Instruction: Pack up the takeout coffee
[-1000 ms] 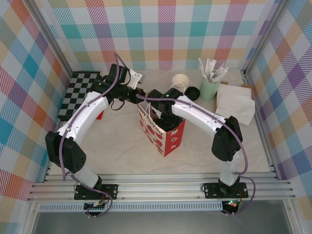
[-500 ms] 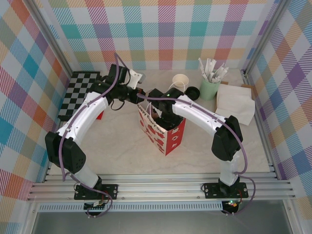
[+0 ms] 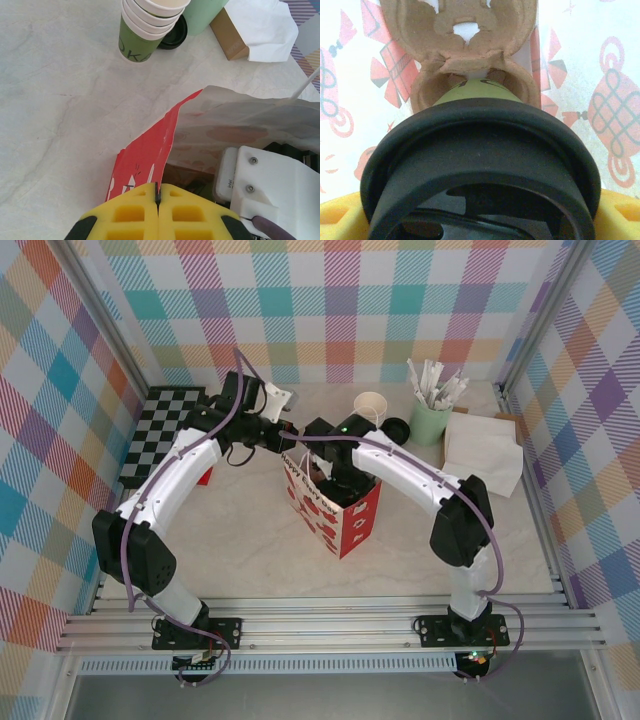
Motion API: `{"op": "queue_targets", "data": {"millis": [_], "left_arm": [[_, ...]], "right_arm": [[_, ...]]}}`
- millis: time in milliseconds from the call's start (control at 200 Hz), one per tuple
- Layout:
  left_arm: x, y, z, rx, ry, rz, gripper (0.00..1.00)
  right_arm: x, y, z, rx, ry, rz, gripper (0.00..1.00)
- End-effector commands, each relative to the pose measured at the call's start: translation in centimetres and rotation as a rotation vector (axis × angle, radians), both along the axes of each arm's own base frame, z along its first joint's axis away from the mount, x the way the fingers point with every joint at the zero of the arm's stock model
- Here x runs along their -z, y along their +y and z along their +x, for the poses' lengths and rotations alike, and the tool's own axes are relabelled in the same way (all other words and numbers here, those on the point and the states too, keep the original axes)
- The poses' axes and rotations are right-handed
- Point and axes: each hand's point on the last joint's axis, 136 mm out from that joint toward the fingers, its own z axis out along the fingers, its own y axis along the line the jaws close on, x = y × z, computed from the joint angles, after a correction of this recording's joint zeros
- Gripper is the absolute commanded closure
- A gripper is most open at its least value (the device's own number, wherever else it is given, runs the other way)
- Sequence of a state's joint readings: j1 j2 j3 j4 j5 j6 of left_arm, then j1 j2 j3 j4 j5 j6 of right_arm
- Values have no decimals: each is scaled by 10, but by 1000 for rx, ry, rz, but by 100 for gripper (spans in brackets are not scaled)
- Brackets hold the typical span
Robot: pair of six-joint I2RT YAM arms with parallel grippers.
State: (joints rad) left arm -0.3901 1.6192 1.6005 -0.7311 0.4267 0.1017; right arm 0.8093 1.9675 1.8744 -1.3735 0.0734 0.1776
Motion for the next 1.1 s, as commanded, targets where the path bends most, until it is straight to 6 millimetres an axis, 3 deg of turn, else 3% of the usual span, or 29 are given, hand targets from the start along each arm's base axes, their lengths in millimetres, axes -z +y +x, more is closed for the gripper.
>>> {"op": "queue_targets", "data": {"millis": [0, 410, 805, 1095], "left_arm": [[3, -2, -7, 36, 26, 4, 100], [4, -2, -8, 25, 41, -6, 100], [5, -3, -9, 35, 48, -13, 100], [4, -3, -9, 36, 44, -14, 100]], "right_arm": [[3, -3, 0, -34, 30, -25, 37], [8, 11, 8, -12, 14, 39, 37], [8, 10, 8, -18, 3, 48, 37], [18, 10, 8, -18, 17, 39, 37]]}}
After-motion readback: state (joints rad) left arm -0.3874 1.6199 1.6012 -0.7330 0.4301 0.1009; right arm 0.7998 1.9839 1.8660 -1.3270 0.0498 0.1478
